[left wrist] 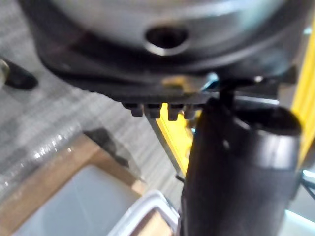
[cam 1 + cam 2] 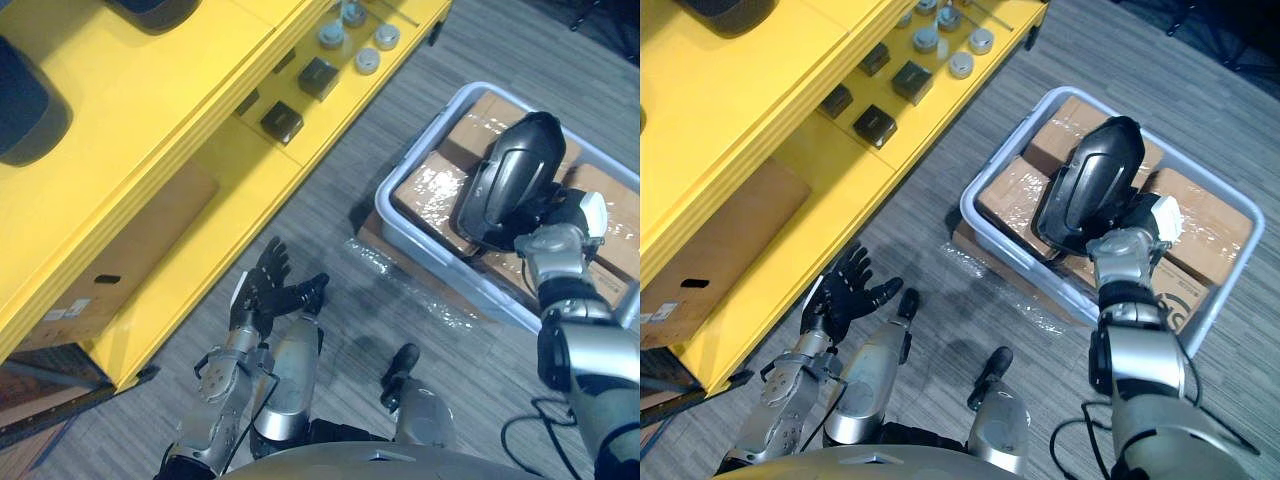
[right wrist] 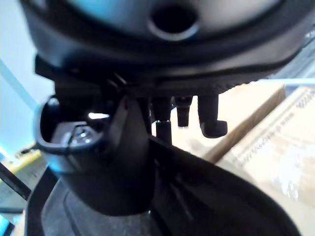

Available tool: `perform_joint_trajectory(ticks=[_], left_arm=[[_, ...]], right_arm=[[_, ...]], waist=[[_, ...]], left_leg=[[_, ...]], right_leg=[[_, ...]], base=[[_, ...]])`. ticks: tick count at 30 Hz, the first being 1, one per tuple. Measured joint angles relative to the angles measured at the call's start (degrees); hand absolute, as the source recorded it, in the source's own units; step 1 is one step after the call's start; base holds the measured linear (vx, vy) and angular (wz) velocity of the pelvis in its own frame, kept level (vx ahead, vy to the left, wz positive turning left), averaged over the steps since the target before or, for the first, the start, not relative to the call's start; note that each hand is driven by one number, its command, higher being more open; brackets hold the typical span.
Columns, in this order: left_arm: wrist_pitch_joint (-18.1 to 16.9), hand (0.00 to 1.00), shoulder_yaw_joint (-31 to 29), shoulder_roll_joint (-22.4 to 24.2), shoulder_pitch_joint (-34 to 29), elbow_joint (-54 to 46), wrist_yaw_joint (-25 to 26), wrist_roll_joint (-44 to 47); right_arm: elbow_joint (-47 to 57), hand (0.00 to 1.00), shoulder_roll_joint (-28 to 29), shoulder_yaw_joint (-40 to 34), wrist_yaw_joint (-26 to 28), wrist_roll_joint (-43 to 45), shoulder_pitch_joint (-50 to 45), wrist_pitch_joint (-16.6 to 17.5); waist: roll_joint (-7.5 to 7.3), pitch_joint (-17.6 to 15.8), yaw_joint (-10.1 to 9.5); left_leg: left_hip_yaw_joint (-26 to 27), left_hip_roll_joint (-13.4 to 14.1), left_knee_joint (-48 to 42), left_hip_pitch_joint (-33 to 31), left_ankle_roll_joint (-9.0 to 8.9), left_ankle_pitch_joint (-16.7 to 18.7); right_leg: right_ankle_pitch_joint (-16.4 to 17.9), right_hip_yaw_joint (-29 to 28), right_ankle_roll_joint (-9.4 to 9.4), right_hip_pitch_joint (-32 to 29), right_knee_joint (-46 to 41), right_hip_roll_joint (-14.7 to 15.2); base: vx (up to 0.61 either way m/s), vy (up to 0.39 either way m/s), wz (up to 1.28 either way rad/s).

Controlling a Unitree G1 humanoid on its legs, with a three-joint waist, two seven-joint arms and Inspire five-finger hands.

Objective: Walk over and take three plastic housings, then place them on the shelf

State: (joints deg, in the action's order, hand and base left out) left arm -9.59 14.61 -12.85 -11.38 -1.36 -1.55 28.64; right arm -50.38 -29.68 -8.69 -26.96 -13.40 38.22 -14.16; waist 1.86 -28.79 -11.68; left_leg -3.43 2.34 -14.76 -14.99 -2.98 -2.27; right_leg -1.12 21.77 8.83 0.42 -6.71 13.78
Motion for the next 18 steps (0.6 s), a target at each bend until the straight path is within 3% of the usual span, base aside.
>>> perform_joint_trajectory(ticks=[4, 8, 12, 18], left_arm=[[1.79, 1.0, 0.07, -1.14, 4.4, -4.23, -3.62, 0.06], [5.98, 1.0, 0.25, -1.53, 9.57, -4.25, -5.0, 1.19], [10.04, 1.0, 1.3, -0.69, 11.69, -2.93, -6.21, 5.86], [14.0, 1.0, 3.78, 2.61, 16.43, 2.5, -6.63, 12.02]], right_arm=[[12.66, 0.0, 2.22, -0.01, -5.51, -3.97, -6.93, 1.87], [18.72, 0.0, 4.99, -0.01, -9.9, -8.89, -11.3, 5.72], [24.39, 0.0, 6.14, 0.32, -11.2, -11.29, -15.93, 9.0], [31.46, 0.0, 7.27, 2.33, -11.25, -17.94, -21.41, 19.32]], waist=[[-3.28, 1.13, 3.09], [-6.74, 5.13, 5.71], [-7.36, 9.24, 7.5], [-5.34, 13.53, 10.44]], left_leg=[[2.41, 0.76, 2.85, 4.64, -0.67, 0.45], [5.94, 2.4, 4.3, 7.43, -1.17, 1.47], [7.75, 3.46, 5.14, 9.88, -1.86, 2.51], [10.67, 4.66, 7.19, 14.6, -2.3, 2.42]], right_leg=[[-0.14, -1.82, -0.01, 2.58, 1.25, -0.17], [-0.35, -4.4, -0.34, 3.38, 2.66, -1.07], [-0.57, -5.85, -0.62, 4.6, 3.85, -1.95], [-0.65, -8.7, -0.73, 6.09, 3.95, -2.88]], base=[[0.04, -0.034, -0.32], [0.05, -0.035, -0.36], [0.08, -0.043, -0.3], [0.04, -0.022, -0.25]])
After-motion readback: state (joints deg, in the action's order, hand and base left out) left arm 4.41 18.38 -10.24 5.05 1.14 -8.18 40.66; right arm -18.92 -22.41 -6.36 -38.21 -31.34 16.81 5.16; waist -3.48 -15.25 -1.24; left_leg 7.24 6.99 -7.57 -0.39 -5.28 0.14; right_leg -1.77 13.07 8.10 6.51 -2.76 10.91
